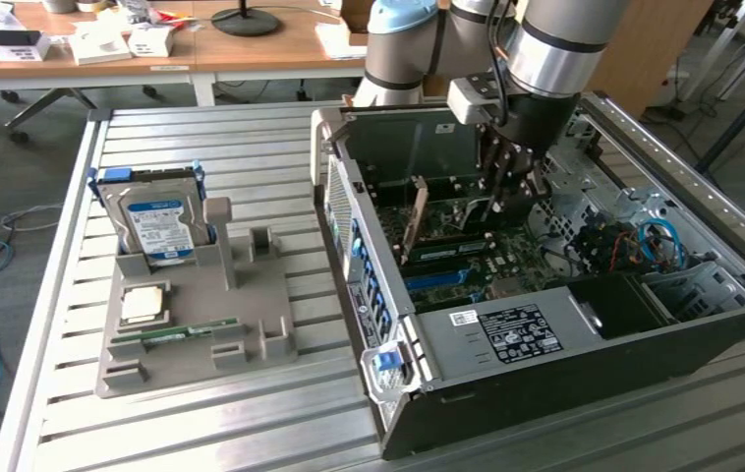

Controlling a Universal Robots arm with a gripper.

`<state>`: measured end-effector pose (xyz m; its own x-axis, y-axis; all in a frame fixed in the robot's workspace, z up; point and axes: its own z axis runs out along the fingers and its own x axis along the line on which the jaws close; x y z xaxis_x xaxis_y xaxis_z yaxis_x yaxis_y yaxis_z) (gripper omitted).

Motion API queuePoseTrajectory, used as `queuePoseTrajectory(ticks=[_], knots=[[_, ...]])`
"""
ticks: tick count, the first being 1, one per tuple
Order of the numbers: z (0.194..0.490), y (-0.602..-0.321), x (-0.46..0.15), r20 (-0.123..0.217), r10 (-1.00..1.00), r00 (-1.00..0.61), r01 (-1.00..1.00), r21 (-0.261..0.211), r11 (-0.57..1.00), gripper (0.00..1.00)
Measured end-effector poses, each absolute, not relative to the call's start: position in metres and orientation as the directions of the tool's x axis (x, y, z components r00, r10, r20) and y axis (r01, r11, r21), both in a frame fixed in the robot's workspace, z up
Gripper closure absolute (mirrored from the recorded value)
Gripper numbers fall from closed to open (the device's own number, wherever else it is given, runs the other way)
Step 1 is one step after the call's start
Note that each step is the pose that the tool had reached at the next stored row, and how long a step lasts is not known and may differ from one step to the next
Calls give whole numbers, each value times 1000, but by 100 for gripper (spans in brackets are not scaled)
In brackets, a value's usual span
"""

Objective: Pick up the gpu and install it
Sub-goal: 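Insert the gpu into the slot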

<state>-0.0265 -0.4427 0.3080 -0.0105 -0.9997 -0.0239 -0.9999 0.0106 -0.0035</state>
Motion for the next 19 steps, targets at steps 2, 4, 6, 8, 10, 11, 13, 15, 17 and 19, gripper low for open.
queuePoseTrajectory(ticks=[2,4,6,8,10,11,13,15,17,19], knots=[[308,-445,-27,-24,-1000,-11,-1000,-3,11,73],[308,-447,-27,-24,-1000,-11,-1000,-3,11,73],[308,-449,-27,-24,-1000,-11,-1000,-3,11,73],[307,-450,-27,-24,-1000,-11,-1000,-3,11,73],[305,-451,-27,-24,-1000,-11,-1000,-3,11,73],[304,-451,-27,-24,-1000,-11,-1000,-3,11,73],[301,-451,-27,-24,-1000,-11,-1000,-3,11,73],[298,-452,-27,-24,-1000,-11,-1000,-3,11,73],[296,-452,-27,-24,-1000,-11,-1000,-3,11,73],[293,-452,-27,-24,-1000,-10,-1000,-3,11,73]])
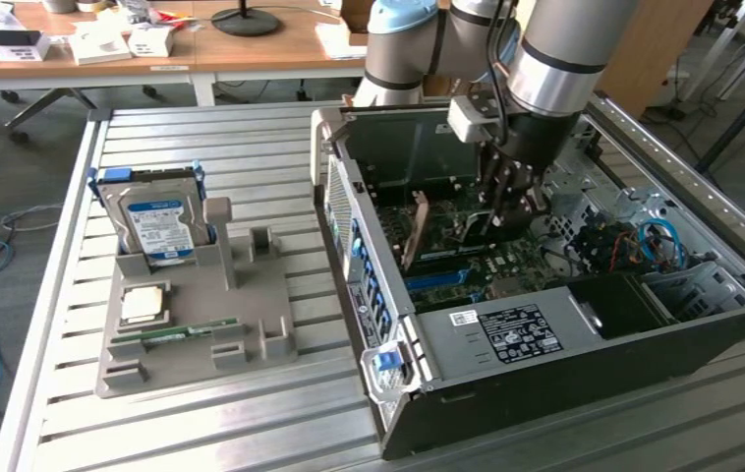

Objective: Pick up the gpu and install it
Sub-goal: 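Insert the gpu into the slot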

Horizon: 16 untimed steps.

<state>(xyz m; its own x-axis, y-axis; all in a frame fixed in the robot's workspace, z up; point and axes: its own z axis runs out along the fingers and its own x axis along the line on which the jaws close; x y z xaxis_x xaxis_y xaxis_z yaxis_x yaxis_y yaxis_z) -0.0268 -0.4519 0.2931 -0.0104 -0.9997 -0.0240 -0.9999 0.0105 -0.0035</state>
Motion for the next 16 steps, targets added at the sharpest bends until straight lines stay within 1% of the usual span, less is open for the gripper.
queuePoseTrajectory(ticks=[16], knots=[[285,-452,-32,-24,-1000,-11,-1000,-4,11,73]])
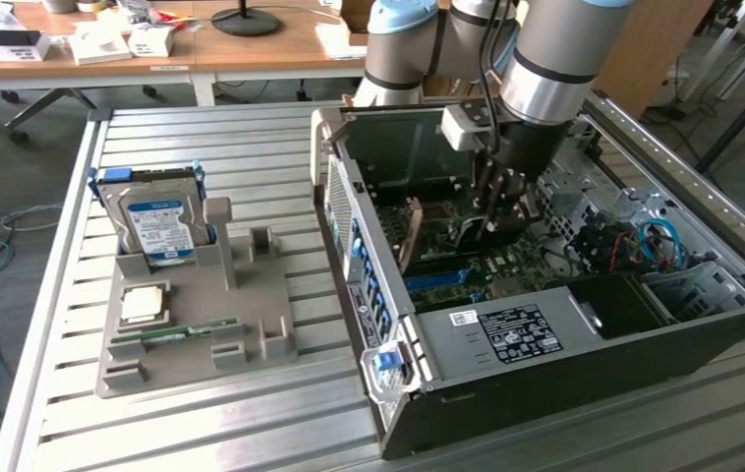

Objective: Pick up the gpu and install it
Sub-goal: 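Insert the gpu into the slot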

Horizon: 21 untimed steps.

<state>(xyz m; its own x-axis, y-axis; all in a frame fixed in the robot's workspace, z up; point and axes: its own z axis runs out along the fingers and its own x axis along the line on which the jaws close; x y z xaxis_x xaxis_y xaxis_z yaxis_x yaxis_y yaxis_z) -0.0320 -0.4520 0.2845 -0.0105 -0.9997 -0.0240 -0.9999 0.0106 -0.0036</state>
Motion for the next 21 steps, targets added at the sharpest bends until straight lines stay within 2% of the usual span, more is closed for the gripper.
queuePoseTrajectory(ticks=[21], knots=[[279,-454,-43,-24,-1000,-10,-1000,-4,11,73]])
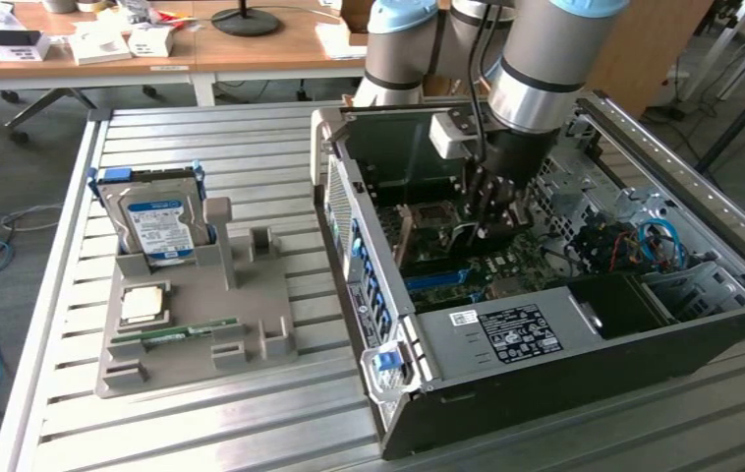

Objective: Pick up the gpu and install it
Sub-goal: 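Insert the gpu into the slot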

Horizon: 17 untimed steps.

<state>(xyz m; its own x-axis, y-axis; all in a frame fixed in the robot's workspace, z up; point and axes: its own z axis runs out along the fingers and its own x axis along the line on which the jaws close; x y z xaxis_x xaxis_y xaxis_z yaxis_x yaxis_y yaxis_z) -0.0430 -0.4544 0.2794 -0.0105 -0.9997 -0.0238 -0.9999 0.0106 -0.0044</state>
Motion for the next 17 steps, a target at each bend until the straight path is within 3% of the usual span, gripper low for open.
queuePoseTrajectory(ticks=[17], knots=[[276,-457,-54,-24,-1000,-11,-1000,-4,11,73]])
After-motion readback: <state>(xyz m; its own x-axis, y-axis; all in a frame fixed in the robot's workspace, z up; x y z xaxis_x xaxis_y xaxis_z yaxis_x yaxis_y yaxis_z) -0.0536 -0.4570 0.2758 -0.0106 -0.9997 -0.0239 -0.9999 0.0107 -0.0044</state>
